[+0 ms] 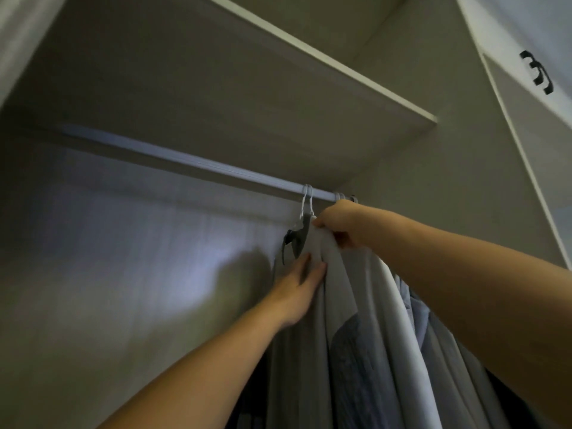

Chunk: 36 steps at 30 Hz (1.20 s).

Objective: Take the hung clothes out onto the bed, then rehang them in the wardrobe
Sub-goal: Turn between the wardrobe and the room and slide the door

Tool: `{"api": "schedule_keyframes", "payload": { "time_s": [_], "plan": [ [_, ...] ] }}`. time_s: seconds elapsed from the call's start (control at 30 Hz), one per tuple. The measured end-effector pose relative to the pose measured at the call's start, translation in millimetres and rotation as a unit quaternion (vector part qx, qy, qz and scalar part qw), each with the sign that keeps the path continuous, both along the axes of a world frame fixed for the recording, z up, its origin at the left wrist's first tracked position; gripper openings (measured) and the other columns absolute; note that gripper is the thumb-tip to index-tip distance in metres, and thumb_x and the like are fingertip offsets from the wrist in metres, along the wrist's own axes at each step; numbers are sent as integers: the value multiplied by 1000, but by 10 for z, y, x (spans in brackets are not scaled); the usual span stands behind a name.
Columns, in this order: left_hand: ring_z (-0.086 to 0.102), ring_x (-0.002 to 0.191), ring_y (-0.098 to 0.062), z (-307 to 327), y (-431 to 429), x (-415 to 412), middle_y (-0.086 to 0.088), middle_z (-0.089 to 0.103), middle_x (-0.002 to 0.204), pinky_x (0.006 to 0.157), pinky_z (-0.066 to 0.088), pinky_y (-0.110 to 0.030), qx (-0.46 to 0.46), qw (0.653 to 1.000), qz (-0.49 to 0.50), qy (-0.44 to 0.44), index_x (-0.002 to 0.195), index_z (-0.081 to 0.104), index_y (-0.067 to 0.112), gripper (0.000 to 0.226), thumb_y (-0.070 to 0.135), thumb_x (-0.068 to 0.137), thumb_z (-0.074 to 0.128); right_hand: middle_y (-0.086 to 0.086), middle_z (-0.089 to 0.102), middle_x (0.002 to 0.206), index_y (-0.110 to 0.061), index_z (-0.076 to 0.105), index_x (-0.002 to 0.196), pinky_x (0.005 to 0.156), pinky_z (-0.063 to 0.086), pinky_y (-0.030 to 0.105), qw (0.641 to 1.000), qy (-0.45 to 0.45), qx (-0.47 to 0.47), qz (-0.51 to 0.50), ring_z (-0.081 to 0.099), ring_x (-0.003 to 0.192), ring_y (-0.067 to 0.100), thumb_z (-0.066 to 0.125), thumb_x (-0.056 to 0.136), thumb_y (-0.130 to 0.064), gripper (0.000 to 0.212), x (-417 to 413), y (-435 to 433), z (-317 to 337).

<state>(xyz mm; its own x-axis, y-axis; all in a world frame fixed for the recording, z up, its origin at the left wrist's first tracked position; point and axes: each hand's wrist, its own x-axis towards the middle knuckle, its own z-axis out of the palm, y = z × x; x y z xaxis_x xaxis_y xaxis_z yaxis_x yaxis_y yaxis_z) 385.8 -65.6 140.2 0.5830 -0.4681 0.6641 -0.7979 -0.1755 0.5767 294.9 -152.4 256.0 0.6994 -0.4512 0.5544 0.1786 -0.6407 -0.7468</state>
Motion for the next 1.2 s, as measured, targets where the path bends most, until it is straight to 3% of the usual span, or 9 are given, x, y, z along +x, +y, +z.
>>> {"api": "schedule_keyframes", "payload": {
  "time_s": [0.13, 0.23, 0.3, 0.4, 0.6, 0.7, 0.87, 1.0, 1.2],
  "plan": [
    [32, 145, -22, 0, 42, 17, 4, 29, 160, 119, 27, -43, -8, 1000, -1, 2, 156, 18, 39, 75, 75, 91, 30, 12, 55, 77, -4, 49, 81, 83, 54, 38, 998, 23, 62, 17, 59, 76, 25, 50, 100, -17, 24, 55, 108, 49],
    [38, 141, -24, 20, 53, -3, 3, 36, 158, 116, 33, -46, -6, 1000, -1, -8, 154, 20, 42, 93, 89, 74, 26, 13, 56, 80, 1, 54, 97, 87, 51, 40, 997, 1, 72, 32, 60, 82, 29, 43, 102, -14, 20, 154, 132, 80],
    [42, 138, -25, 38, 42, 12, 2, 40, 155, 114, 36, -47, -9, 1000, -3, -1, 152, 21, 47, 102, 96, 62, 24, 16, 59, 95, 4, 52, 122, 100, 48, 43, 994, -46, 84, 51, 60, 107, 32, 41, 101, -10, 27, 198, 106, 91],
    [45, 136, -26, 40, 27, 23, 0, 43, 152, 111, 38, -50, 4, 1000, 0, 3, 148, 18, 56, 96, 96, 61, 24, 21, 57, 129, 0, 53, 127, 98, 47, 41, 989, -105, 92, 53, 54, 123, 35, 51, 95, -9, 34, 194, 49, 57],
    [24, 146, -23, 94, 35, -2, 1, 32, 157, 118, 25, -51, -4, 995, 47, -83, 151, 20, 47, 78, 82, 82, 28, 23, 63, 107, 9, 53, 111, 85, 56, 47, 975, -194, 89, 57, 65, 92, 35, 63, 91, -13, 31, 27, -77, 163],
    [18, 147, -16, 126, 34, -81, 6, 29, 158, 120, 21, -48, -59, 984, 75, -152, 153, 25, 35, 82, 77, 83, 26, 27, 69, 100, 13, 64, 103, 76, 57, 45, 971, -230, 36, 48, 66, 78, 30, 65, 90, -10, 27, -220, -188, 176],
    [2, 150, -12, 137, -178, -273, 11, 12, 164, 120, 9, -45, -131, 963, 135, -194, 155, 17, 36, 68, 66, 95, 29, 13, 72, 83, -10, 73, 82, 77, 57, 39, 971, -210, -116, -25, 67, 77, 22, 60, 92, -16, 17, -833, -572, -58],
    [2, 151, -20, 139, -447, -467, 2, 11, 165, 121, 8, -46, -180, 936, 186, -238, 156, 16, 30, 73, 66, 93, 24, 23, 69, 91, -1, 71, 87, 76, 53, 41, 947, -191, -220, -133, 58, 78, 17, 59, 93, -21, 24, -1367, -985, -273],
    [2, 152, -23, 106, -1064, -973, -3, 12, 165, 122, 9, -48, -180, 932, 150, -276, 156, 19, 24, 73, 63, 95, 26, 10, 69, 93, -24, 60, 97, 68, 46, 39, 824, -146, -428, -341, 62, 89, 37, 45, 98, -37, 20, -2364, -1673, -725]
  ]
}}
